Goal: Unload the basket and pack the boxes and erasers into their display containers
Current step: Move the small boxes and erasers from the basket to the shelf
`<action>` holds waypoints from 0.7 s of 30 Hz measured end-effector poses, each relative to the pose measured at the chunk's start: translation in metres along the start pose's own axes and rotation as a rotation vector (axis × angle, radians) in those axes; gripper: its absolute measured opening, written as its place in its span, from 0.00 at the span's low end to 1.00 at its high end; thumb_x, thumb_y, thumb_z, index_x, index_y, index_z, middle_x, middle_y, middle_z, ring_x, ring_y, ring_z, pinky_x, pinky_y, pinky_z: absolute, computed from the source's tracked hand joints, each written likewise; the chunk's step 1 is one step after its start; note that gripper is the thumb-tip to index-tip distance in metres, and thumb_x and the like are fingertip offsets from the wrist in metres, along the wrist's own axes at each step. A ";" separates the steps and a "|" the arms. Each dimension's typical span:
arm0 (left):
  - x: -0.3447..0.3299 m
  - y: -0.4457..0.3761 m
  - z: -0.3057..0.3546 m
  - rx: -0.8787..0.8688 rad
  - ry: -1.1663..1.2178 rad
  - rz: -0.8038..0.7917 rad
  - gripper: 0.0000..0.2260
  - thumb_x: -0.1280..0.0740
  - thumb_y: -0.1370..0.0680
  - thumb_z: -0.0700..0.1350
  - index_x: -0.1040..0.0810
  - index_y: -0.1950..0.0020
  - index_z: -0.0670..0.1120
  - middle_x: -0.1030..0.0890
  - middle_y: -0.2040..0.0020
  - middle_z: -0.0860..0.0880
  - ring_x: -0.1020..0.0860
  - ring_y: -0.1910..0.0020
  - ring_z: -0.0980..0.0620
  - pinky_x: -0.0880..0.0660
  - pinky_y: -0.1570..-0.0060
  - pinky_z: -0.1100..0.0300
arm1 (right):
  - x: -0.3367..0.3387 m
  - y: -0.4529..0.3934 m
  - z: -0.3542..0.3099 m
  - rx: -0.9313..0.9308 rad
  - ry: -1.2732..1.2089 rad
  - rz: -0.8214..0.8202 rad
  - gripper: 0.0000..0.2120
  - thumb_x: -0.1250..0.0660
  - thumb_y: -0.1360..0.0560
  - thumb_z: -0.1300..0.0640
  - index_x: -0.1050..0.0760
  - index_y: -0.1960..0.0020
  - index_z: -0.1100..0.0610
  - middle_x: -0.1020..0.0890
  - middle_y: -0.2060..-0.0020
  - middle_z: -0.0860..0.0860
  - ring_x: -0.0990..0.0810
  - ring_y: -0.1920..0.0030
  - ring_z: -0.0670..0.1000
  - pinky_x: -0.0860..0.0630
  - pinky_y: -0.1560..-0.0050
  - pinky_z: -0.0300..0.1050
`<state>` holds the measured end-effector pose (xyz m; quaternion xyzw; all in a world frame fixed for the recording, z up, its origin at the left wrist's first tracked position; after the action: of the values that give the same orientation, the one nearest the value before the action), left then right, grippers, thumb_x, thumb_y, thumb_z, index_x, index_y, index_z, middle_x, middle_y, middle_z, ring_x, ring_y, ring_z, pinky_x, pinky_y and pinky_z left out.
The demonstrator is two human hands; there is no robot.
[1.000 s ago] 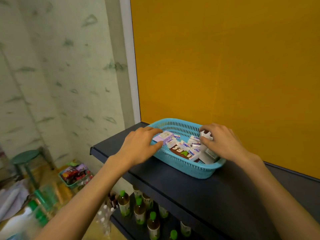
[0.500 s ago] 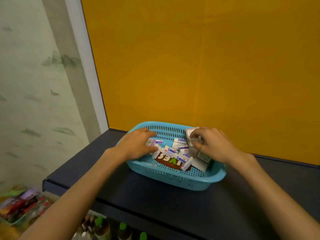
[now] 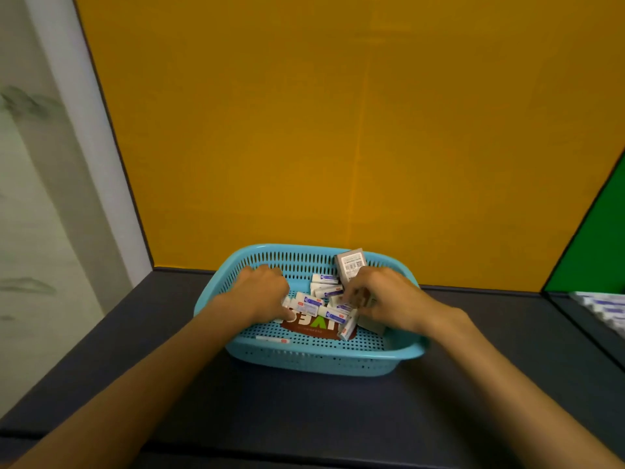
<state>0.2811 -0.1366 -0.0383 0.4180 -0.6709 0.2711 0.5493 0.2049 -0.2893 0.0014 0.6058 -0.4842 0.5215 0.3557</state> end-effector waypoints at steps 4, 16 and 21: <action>0.002 0.001 0.008 -0.062 -0.021 0.007 0.24 0.31 0.27 0.65 0.22 0.38 0.52 0.24 0.40 0.49 0.29 0.37 0.47 0.35 0.33 0.45 | -0.008 -0.005 -0.003 -0.015 0.064 -0.035 0.15 0.26 0.27 0.58 0.19 0.42 0.46 0.22 0.43 0.46 0.24 0.43 0.48 0.22 0.44 0.48; 0.001 0.010 0.016 -0.174 0.059 0.082 0.14 0.30 0.24 0.43 0.25 0.40 0.53 0.21 0.48 0.54 0.25 0.44 0.51 0.35 0.37 0.51 | -0.031 -0.013 -0.009 -0.009 0.216 -0.161 0.15 0.20 0.35 0.51 0.16 0.50 0.46 0.20 0.48 0.44 0.28 0.44 0.49 0.26 0.45 0.46; -0.003 0.011 0.015 -0.195 0.182 0.047 0.11 0.29 0.23 0.43 0.21 0.42 0.50 0.20 0.45 0.53 0.24 0.44 0.52 0.28 0.39 0.54 | -0.037 -0.012 -0.010 -0.009 0.239 -0.183 0.14 0.21 0.33 0.51 0.16 0.48 0.47 0.21 0.47 0.46 0.33 0.43 0.49 0.29 0.43 0.47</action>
<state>0.2643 -0.1429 -0.0435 0.3203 -0.6511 0.2541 0.6394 0.2136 -0.2686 -0.0321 0.5794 -0.3837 0.5532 0.4595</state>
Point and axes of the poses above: each hand's wrist, its own y-axis away from the middle knuckle, its own x-axis out of the back of the hand, z = x × y, the point moved 10 cm from there along -y, towards the middle knuckle
